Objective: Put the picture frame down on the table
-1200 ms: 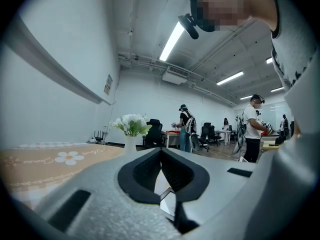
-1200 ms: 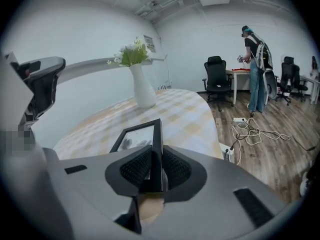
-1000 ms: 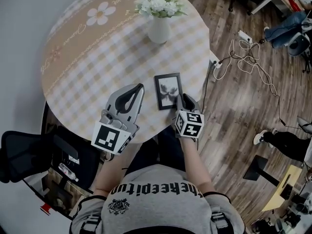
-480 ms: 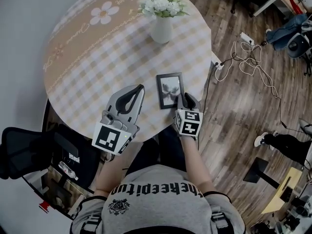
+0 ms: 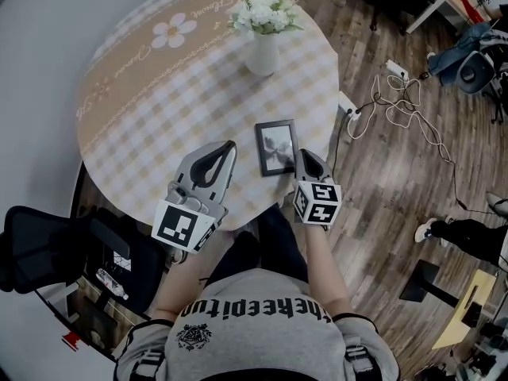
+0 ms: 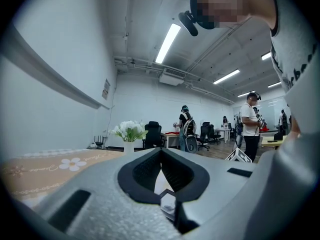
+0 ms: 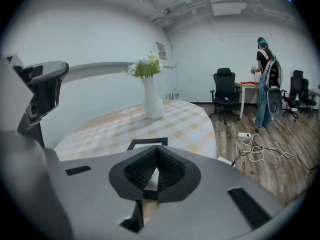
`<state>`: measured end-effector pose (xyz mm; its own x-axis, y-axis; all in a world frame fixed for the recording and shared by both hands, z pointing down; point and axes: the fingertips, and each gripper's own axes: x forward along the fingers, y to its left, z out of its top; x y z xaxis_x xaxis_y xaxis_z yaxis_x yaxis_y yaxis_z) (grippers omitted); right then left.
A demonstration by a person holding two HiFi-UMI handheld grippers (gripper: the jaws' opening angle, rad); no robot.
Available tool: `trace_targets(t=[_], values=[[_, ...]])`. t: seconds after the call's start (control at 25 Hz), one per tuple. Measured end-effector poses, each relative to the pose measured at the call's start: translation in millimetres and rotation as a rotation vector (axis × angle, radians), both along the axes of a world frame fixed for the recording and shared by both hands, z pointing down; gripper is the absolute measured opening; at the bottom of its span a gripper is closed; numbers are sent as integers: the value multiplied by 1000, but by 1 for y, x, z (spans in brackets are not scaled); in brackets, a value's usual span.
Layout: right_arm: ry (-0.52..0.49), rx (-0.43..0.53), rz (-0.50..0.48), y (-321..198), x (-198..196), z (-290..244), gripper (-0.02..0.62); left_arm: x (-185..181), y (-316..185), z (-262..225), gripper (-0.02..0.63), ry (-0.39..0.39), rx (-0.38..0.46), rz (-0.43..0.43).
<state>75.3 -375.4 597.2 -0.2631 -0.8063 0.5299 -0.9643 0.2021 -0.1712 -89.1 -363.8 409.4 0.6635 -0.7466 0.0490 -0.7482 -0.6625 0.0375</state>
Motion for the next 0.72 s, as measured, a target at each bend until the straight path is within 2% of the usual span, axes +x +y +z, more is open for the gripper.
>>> trace_targets(t=[0.36, 0.72], values=[[7, 125, -62, 23, -13, -62, 5, 6, 30, -22, 15, 1, 46, 42], [8, 263, -69, 49, -22, -123, 5, 5, 58, -40, 15, 11, 92, 73]])
